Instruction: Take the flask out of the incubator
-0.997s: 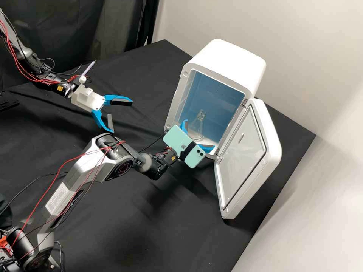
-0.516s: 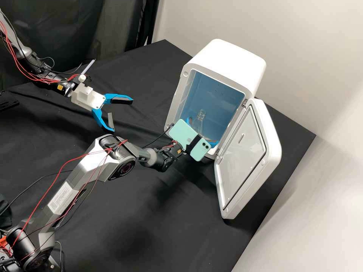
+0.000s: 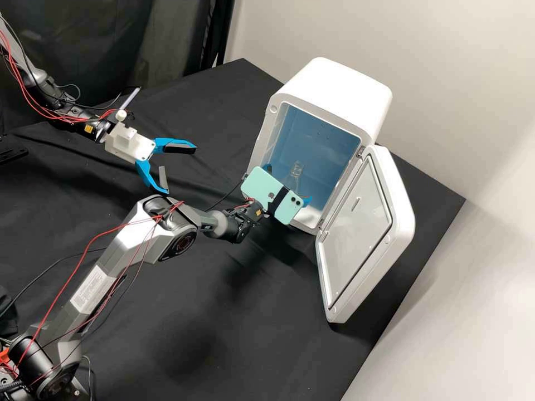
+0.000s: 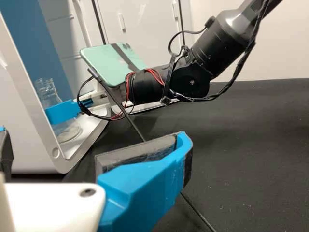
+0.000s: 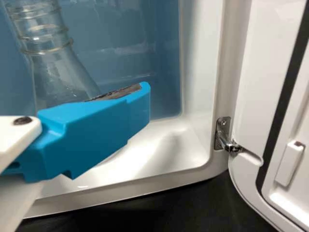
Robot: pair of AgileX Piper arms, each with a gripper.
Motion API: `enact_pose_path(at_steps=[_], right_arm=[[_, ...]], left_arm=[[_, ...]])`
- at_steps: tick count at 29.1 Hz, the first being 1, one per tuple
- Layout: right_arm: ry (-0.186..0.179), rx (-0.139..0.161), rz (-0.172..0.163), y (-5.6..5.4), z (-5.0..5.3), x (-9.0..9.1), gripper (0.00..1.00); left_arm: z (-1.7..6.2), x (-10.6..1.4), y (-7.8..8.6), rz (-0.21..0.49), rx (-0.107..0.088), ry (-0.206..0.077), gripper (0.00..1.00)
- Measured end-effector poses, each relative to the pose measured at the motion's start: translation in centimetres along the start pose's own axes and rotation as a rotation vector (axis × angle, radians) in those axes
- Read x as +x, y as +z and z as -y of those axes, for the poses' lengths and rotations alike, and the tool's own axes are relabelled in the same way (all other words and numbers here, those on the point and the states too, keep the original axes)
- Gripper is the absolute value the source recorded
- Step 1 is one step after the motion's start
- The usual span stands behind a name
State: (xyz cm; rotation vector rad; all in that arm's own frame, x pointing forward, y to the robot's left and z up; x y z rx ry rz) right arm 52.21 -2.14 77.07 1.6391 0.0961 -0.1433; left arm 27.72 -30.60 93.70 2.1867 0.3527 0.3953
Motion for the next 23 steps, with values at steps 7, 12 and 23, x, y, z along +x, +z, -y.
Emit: enact_pose_path(at_steps=[7,12,23], right_arm=[[0.011,-0.003,-0.013,-0.2,-0.3,0.4,1.00],[0.000,-0.005,0.004,0.1,0.0,0.8,1.00],[-0.018,-0.019,0.019,0.6,0.4,1.4,1.00]], left_arm=[[0.00,0.0,0.0,0.000,0.000,0.000,1.00],[0.00,0.0,0.0,0.000,0.000,0.000,1.00],[0.00,0.0,0.0,0.000,0.000,0.000,1.00]])
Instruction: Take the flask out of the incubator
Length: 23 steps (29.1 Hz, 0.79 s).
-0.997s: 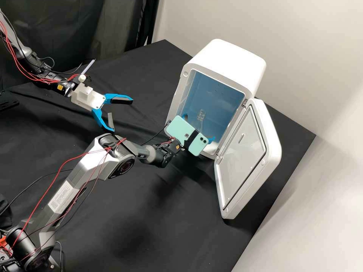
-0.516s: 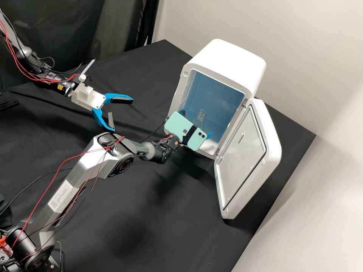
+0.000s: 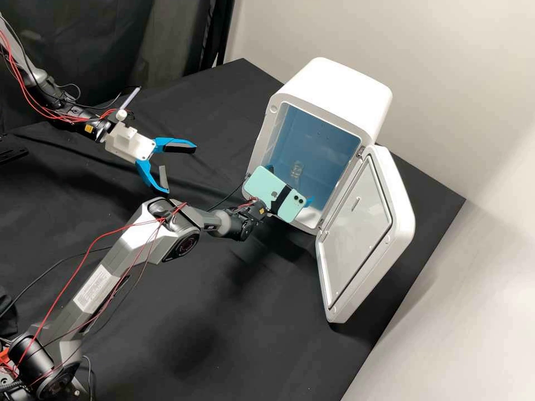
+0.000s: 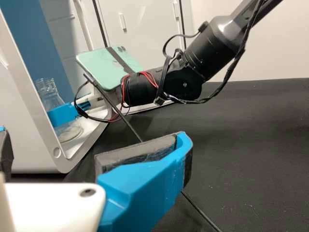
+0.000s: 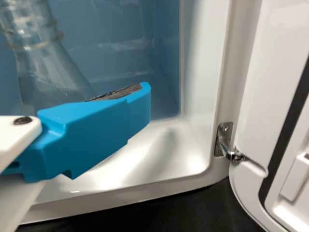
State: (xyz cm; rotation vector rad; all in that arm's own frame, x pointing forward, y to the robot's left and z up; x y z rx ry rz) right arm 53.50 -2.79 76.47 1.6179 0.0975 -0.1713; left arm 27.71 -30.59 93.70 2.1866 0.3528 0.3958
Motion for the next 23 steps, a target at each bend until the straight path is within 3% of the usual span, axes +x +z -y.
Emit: enact_pose_path(at_steps=[6,14,23], right_arm=[[-0.006,0.002,0.026,1.4,0.3,0.4,1.00],[0.028,0.013,0.044,2.9,-1.2,0.6,1.00],[0.027,0.008,0.043,2.9,-1.2,0.6,1.00]], left_arm=[[0.02,0.1,0.3,0.010,0.001,-0.001,1.00],[-0.01,0.1,0.7,0.020,0.005,0.000,1.00],[-0.01,0.1,0.7,0.019,0.003,0.000,1.00]])
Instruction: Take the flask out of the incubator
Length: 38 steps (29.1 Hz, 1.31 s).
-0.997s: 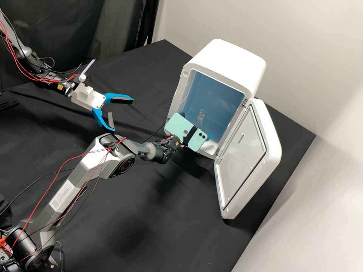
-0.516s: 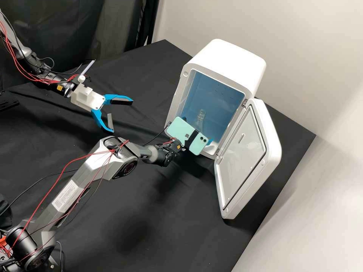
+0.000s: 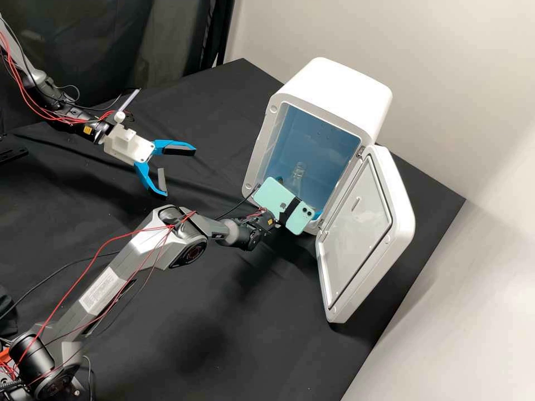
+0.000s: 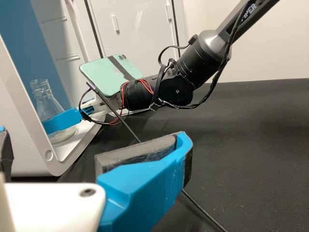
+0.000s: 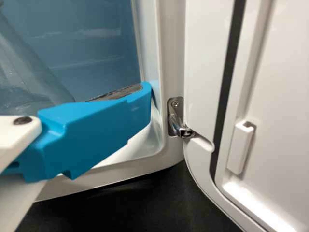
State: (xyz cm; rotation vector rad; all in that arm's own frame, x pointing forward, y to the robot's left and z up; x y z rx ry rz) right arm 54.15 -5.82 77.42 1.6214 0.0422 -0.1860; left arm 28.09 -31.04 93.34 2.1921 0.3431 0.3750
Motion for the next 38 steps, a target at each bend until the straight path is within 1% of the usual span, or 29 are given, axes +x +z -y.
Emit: enact_pose_path(at_steps=[5,10,11,13,15,19,22,23,29,38], right_arm=[[0.000,0.000,0.000,0.0,0.0,0.0,1.00],[-0.005,0.029,-0.010,-0.2,0.0,0.1,1.00],[-0.005,0.029,-0.015,-0.3,-0.1,0.1,1.00],[-0.001,0.021,-0.033,-0.8,-0.4,0.3,1.00],[0.002,0.032,-0.049,-1.3,-0.6,0.5,1.00],[0.012,0.033,-0.085,-2.4,-1.1,0.8,1.00],[0.010,0.022,-0.094,-2.7,-1.1,0.9,1.00],[0.009,0.022,-0.096,-2.8,-1.0,0.9,0.00],[0.007,0.022,-0.094,-2.7,-0.9,0.9,0.00],[-0.010,0.026,-0.075,-2.0,-0.3,0.7,0.00]], left_arm=[[0.00,0.0,0.0,0.000,0.000,0.000,1.00],[-0.10,0.1,0.0,0.000,0.001,0.003,1.00],[-0.10,0.0,0.0,0.000,0.001,0.002,1.00],[-0.23,0.0,0.0,0.000,0.002,0.006,1.00],[-0.22,0.0,0.0,-0.001,0.002,0.004,1.00],[-0.19,0.0,0.0,-0.002,0.002,0.001,1.00],[-0.19,0.0,0.0,-0.002,0.002,0.001,1.00],[-0.19,0.0,0.0,-0.002,0.002,0.001,1.00],[-0.19,0.0,0.0,-0.002,0.002,0.001,1.00],[-0.19,0.0,0.0,-0.002,0.002,0.001,1.00]])
